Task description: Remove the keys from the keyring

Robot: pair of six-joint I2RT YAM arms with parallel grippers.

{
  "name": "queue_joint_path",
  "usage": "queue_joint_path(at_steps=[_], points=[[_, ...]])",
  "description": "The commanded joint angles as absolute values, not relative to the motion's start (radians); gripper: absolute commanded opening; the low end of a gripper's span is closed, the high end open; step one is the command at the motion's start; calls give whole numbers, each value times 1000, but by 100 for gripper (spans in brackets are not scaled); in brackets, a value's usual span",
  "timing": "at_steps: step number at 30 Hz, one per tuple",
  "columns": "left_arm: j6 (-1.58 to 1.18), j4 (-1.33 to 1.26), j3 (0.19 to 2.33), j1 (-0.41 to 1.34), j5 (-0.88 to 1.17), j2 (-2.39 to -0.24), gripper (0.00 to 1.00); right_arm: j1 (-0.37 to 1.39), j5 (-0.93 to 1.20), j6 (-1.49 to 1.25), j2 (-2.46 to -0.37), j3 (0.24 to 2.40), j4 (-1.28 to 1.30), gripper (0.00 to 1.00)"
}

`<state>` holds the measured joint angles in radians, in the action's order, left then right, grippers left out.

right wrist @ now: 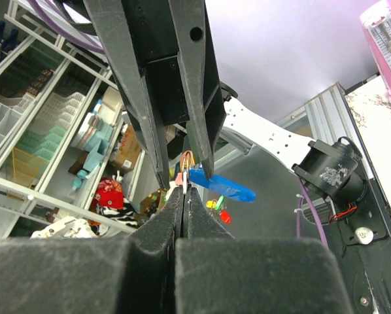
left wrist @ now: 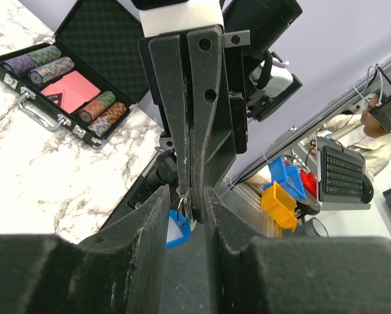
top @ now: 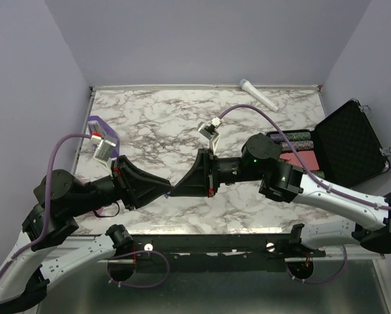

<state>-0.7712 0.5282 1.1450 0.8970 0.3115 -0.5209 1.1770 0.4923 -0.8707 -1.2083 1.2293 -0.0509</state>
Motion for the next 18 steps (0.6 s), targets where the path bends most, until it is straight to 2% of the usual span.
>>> queue_joint_path(at_steps=[1, 9, 18], points=[[-769, 515, 1134, 897, 354, -523, 30, 1181, 522, -865, -1232, 1273, -55, 1], [-755, 538, 1155, 897, 362, -538, 0, 1181, 526, -870, -1235, 1275, -61, 1], [-693, 607, 1215, 897, 514, -586, 0, 1183, 577, -839, -1243, 1298, -12, 1]])
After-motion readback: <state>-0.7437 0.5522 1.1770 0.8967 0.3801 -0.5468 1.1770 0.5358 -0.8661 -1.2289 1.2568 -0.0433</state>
